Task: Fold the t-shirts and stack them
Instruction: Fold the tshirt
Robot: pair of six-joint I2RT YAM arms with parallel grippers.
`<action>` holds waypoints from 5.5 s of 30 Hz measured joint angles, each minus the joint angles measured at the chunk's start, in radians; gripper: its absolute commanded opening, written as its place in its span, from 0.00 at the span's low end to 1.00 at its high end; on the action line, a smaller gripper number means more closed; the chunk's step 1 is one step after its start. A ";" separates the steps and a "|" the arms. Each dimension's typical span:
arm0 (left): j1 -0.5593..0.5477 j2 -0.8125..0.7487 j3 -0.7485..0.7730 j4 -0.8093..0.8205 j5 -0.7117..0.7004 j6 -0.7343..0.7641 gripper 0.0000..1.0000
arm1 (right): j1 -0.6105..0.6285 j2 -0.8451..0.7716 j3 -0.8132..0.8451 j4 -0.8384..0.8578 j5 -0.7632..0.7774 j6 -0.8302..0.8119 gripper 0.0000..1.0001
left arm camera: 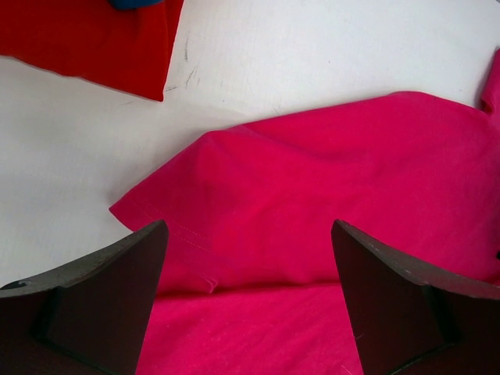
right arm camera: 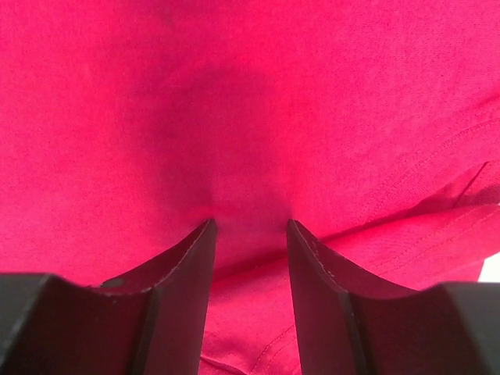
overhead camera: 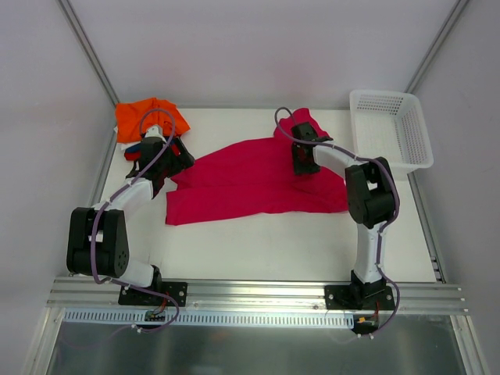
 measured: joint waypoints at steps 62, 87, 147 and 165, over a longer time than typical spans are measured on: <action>0.016 0.174 0.059 -0.043 -0.023 -0.058 0.75 | 0.170 -0.600 -0.315 -0.070 0.092 0.124 0.46; 0.048 0.174 -0.036 0.064 -0.062 -0.167 0.69 | 0.172 -0.678 -0.295 -0.097 0.085 0.097 0.46; 0.033 0.045 0.056 0.078 -0.164 -0.036 0.00 | 0.255 -0.670 -0.303 -0.072 0.089 0.094 0.46; 0.041 0.095 0.056 0.053 -0.176 -0.031 0.14 | 0.254 -0.591 -0.286 -0.063 0.105 0.095 0.46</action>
